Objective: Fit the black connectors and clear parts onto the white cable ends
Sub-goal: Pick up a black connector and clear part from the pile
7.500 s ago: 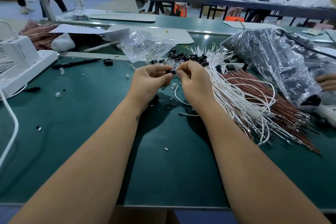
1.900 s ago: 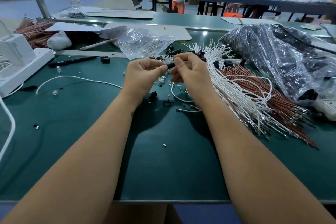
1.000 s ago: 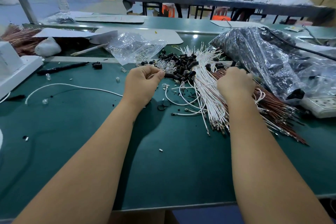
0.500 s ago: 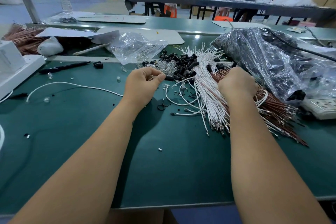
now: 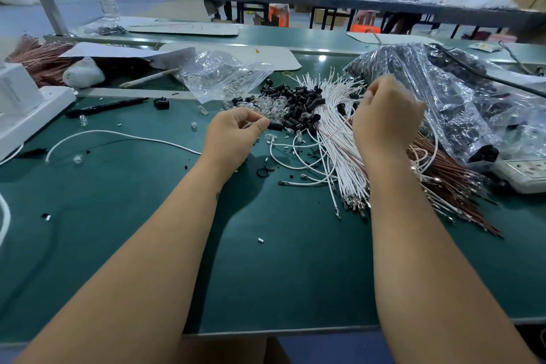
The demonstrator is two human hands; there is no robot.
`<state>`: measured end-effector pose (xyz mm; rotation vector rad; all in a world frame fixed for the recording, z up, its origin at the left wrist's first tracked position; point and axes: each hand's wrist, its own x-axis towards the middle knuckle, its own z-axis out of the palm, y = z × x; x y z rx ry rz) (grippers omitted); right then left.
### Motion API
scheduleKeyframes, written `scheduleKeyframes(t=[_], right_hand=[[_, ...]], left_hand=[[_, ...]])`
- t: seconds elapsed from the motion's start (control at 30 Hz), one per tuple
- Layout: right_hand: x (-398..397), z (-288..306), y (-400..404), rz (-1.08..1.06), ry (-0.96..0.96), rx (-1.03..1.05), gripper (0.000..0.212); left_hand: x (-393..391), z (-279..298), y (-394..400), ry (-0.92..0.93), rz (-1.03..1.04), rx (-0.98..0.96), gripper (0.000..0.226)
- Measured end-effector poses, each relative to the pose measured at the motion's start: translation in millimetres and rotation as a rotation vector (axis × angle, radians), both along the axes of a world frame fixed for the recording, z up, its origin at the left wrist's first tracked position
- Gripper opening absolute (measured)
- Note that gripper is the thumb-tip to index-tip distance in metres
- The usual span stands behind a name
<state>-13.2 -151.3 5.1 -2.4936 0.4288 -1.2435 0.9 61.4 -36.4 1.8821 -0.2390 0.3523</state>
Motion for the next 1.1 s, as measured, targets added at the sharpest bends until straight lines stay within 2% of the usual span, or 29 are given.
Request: scheduleKeyframes(t=[0.07, 0.13, 0.2, 0.27, 0.43, 0.73, 1.1], right_hand=[[-1.1, 5.0, 14.3, 0.186, -0.103, 0.076, 0.011], [-3.9, 6.3, 37.7, 0.465, -0.141, 0.281, 0.007], [-8.6, 1.3, 63.2, 0.691, -0.093, 0.477, 0.009], [-10.7, -8.9, 83.0, 0.804, -0.001, 0.534, 0.009], [-5.3, -23.4, 85.1, 0.750, 0.123, 0.337, 0.018], [-1.7, -16.9, 69.8, 0.542, 0.085, 0.362, 0.014], [-3.7, -17.8, 71.2, 0.545, 0.117, 0.244, 0.013]], left_hand=[[3.7, 0.3, -0.4, 0.017, 0.045, -0.011, 0.014], [8.1, 0.2, -1.9, 0.042, 0.112, 0.011, 0.015], [10.8, -0.1, -5.1, 0.075, 0.178, 0.043, 0.016], [12.8, -0.4, -7.3, 0.086, 0.231, 0.061, 0.016], [13.9, -0.5, -5.6, 0.081, 0.179, 0.001, 0.013], [10.1, 3.0, -6.8, 0.026, 0.145, -0.168, 0.019], [2.2, 8.1, -9.9, -0.014, 0.077, -0.173, 0.013]])
